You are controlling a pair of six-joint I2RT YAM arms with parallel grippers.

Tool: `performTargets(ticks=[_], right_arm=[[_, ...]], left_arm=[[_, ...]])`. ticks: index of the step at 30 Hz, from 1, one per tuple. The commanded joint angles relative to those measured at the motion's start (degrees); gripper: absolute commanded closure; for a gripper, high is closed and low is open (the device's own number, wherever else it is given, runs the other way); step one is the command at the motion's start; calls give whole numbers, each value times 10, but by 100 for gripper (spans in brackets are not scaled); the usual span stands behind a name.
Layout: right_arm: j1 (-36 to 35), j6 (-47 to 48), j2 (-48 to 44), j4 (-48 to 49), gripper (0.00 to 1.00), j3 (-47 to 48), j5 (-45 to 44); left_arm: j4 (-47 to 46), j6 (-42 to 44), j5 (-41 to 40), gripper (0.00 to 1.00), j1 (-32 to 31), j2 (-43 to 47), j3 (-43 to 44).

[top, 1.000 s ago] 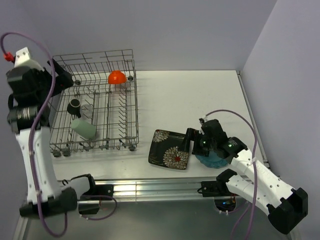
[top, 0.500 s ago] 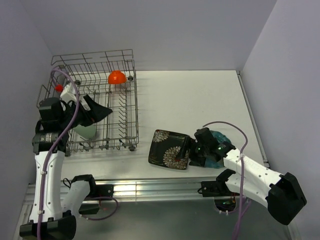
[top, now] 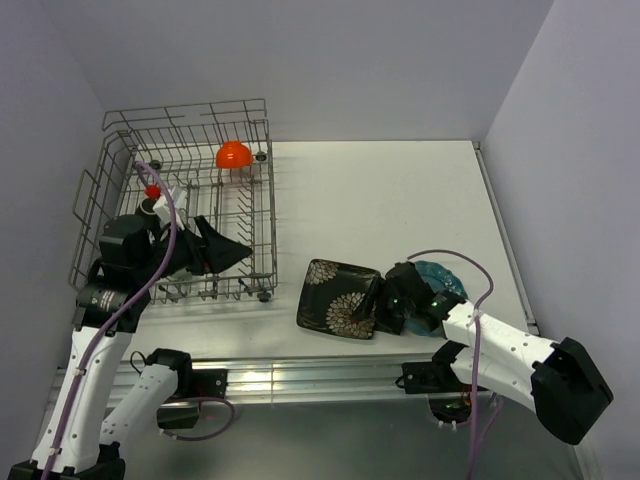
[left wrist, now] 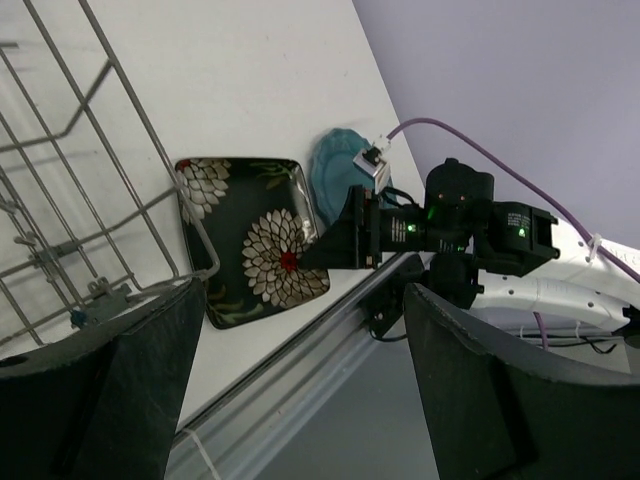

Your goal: Load the mixed dishes into the dish rack

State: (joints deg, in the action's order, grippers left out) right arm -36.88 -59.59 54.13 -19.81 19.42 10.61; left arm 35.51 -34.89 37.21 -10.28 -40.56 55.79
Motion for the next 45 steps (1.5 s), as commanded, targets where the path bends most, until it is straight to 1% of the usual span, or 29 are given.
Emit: performTargets(ticks=[1,5,6,8,9,10,11,12,13,15,18,22,23,25,26,27,28,29,31,32,33,34,35,36,38,40,43,44,45], right_arm=[[-5,-37,-23,42,30,-29,-37],[-5,-55,-19,64,42,-54,-43],[-6,-55,-16,75,52,-56,-41],[-6,-58,-4,82,62,-61,-38],[-6,-59,-1,87,72,-62,-37],[-7,-59,4,88,77,-61,-37],[-7,-59,3,87,90,-60,-38],[-8,-60,0,80,97,-57,-39],[-9,-60,-10,76,100,-54,-41],[-12,-61,-25,52,100,-43,-49],[-12,-55,-65,9,100,-18,-62],[-12,-46,-102,-42,100,25,-67],[-12,-41,-107,-51,100,41,-68],[-13,-42,-114,-65,100,51,-63],[-12,-44,-118,-66,100,55,-61],[-12,-47,-123,-66,100,56,-61],[-12,-55,-134,-66,100,55,-57],[-12,-59,-140,-66,100,54,-56],[-13,-72,-159,-64,100,53,-52],[-13,-77,-165,-63,100,51,-47],[-12,-83,-170,-60,100,49,-45],[-12,-94,-181,-59,100,48,-40],[-13,-97,-185,-58,100,47,-34],[-12,-101,-188,-57,100,47,-31],[-12,-105,-190,-56,100,51,-24],[-12,-108,-187,-54,100,52,-11],[-11,-116,-191,-48,100,51,3],[-12,-117,-194,-47,100,49,4],[-11,-119,-197,-48,100,48,3]], left_arm=[[-21,-15,-14,14,-24,13,-14],[-19,-21,-18,16,-46,23,-20],[-19,-23,-20,16,-48,25,-19],[-18,-26,-22,16,-60,28,-21],[-18,-26,-23,17,-64,28,-23],[-18,-26,-25,18,-69,27,-23],[-16,-25,-26,19,-79,26,-25],[-17,-24,-28,21,-85,23,-28],[-16,-16,-32,23,-92,16,-31],[0,-7,-49,24,-122,6,-30],[4,-8,-102,23,-174,-9,-30],[-19,-49,-148,23,-255,-32,-36],[-26,-59,-179,22,-301,-36,-43],[-44,-90,-222,22,-355,-56,-56],[-48,-102,-245,22,-414,-64,-60],[-51,-114,-300,22,-446,-73,-65],[-61,-147,-331,21,-473,-86,-75],[-74,-163,-354,20,-521,-89,-85],[-102,-204,-404,19,-557,-90,-117],[-131,-215,-420,19,-588,-90,-126],[-147,-220,-434,18,-602,-92,-134],[-163,-218,-461,18,-616,-101,-144],[-177,-214,-484,16,-647,-108,-147],[-194,-211,-506,13,-661,-117,-149],[-217,-177,-549,12,-691,-157,-149],[-235,-147,-597,10,-714,-208,-135],[-264,-96,-651,8,-767,-273,-113],[-264,-87,-698,7,-793,-288,-106],[-265,-77,-723,7,-808,-304,-100]])
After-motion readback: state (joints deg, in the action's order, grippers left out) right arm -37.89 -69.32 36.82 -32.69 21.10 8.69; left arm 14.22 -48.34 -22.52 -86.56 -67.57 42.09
